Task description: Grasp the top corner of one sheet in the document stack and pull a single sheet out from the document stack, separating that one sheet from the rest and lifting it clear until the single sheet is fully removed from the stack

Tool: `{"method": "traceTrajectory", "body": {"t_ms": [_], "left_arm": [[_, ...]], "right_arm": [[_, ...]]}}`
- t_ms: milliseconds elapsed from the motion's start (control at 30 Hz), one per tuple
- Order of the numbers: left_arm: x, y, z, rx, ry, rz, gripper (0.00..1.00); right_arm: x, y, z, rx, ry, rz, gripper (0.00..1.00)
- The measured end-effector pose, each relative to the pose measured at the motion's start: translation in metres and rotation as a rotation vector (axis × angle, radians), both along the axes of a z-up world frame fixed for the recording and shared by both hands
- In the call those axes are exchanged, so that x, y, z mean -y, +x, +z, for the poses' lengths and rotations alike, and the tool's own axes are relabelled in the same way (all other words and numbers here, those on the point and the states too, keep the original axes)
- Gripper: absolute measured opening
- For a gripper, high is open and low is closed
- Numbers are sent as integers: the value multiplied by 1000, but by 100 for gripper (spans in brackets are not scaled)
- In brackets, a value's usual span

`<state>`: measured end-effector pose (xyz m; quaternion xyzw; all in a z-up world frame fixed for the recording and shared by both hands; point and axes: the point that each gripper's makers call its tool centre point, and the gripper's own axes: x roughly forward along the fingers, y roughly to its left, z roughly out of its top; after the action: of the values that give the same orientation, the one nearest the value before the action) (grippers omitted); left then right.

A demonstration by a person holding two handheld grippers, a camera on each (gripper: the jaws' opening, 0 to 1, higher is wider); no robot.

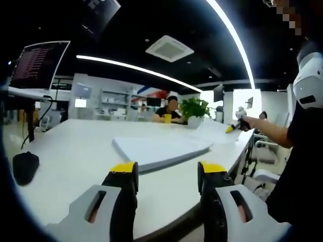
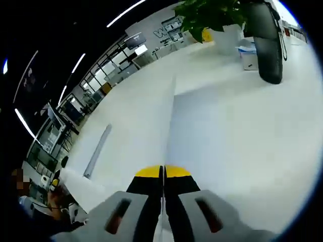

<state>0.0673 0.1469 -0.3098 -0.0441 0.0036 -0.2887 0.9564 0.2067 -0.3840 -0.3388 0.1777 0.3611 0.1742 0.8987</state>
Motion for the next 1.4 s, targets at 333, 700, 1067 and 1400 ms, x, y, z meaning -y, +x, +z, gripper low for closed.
{"method": "traceTrajectory", "body": {"t_ms": [333, 700, 1067, 1400], "left_arm": [[2, 0, -2, -5, 2, -5, 47], [-1, 1, -6, -18, 7, -2, 46], [0, 3, -6, -23, 12, -11, 46], [-1, 3, -8, -29, 14, -10, 45]], "right_arm": [[6, 10, -12, -15, -209, 33, 2], [39, 29, -21, -54, -287, 26, 2], [58, 42, -26, -41, -421, 52, 2], [58, 39, -26, 34, -613, 124, 19]]}}
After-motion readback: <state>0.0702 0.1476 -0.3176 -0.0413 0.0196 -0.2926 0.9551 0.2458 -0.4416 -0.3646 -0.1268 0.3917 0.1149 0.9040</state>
